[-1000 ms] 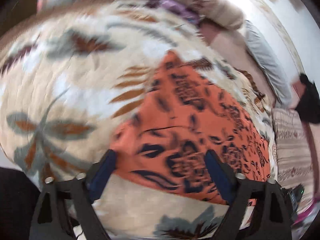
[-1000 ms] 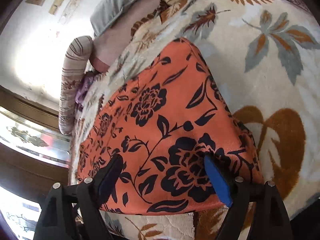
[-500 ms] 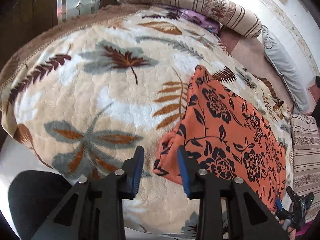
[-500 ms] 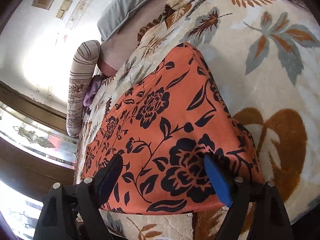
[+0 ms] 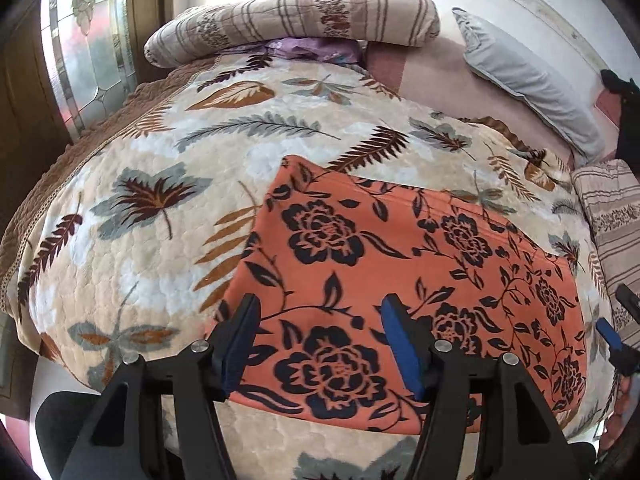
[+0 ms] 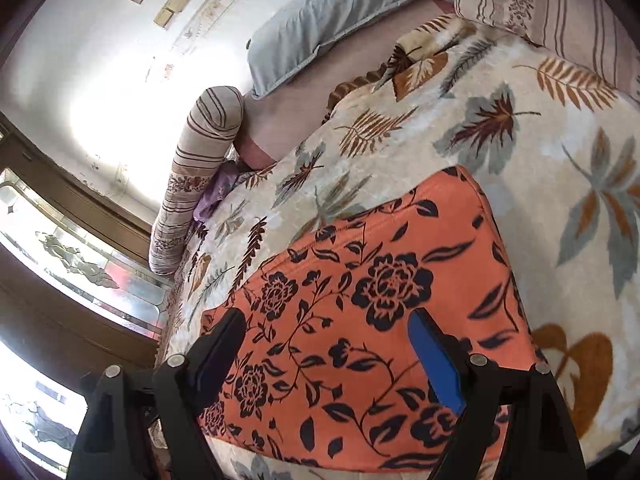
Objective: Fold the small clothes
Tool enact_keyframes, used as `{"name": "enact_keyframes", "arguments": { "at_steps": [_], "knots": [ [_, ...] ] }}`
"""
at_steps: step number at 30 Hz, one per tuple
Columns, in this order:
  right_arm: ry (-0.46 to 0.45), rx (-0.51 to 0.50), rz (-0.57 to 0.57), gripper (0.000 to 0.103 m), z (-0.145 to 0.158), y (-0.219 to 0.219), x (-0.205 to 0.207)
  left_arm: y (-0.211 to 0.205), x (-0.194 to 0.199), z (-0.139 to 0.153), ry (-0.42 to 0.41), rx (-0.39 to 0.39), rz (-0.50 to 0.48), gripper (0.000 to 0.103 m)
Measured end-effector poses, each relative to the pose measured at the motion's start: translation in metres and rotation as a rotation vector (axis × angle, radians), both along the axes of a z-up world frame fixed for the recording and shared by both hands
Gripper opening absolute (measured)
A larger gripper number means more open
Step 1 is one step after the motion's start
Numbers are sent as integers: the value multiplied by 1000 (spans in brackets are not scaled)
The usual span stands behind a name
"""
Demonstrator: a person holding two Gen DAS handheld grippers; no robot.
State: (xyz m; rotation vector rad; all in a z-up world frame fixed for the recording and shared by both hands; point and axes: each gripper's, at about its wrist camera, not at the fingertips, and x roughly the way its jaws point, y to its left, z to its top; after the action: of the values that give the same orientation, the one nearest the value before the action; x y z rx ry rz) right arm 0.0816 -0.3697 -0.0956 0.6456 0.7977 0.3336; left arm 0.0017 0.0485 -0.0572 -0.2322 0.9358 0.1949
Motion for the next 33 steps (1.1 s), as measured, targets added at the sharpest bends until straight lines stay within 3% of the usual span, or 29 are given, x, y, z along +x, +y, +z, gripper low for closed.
{"name": "enact_keyframes", "arguments": {
  "at_steps": [2, 5, 9, 12, 14, 15, 18, 21, 22, 24, 26, 30, 33],
  "knots": [
    [41, -15, 7, 91, -14, 2, 22, -15, 5, 3, -9, 23, -26, 71],
    [238, -122, -69, 91, -60, -4, 53, -31, 13, 3, -3, 62, -54, 71],
    [157, -41, -80, 91, -42, -6, 40, -35, 18, 3, -11, 96, -56, 72],
    [106, -88, -28, 91, -33, 4, 41, -35, 24, -2, 8, 80, -56, 72],
    [204, -158, -37, 91, -56, 1, 54, -35, 25, -4, 14, 85, -52, 72],
    [239, -137, -54, 91, -64, -4, 55, -35, 26, -5, 19, 87, -56, 72],
    [184, -88, -73, 91, -42, -5, 42, -34, 24, -6, 20, 109, -51, 72],
    [118, -64, -1, 92, -31, 6, 27, -33, 25, -10, 37, 95, -41, 72],
    [120, -98, 30, 92, -36, 10, 28, -33, 25, -11, 42, 98, -41, 72],
    [222, -170, 22, 91, -60, 8, 37, -36, 23, -12, 58, 104, -50, 72],
    [185, -122, -26, 91, -47, 2, 24, -37, 17, -9, 51, 119, -61, 72],
    [131, -80, -15, 91, -27, 2, -4, -39, 11, -2, 39, 117, -51, 72],
    [134, -55, 2, 91, -31, 4, -26, -42, 7, 5, 25, 130, -57, 73]
  ]
}}
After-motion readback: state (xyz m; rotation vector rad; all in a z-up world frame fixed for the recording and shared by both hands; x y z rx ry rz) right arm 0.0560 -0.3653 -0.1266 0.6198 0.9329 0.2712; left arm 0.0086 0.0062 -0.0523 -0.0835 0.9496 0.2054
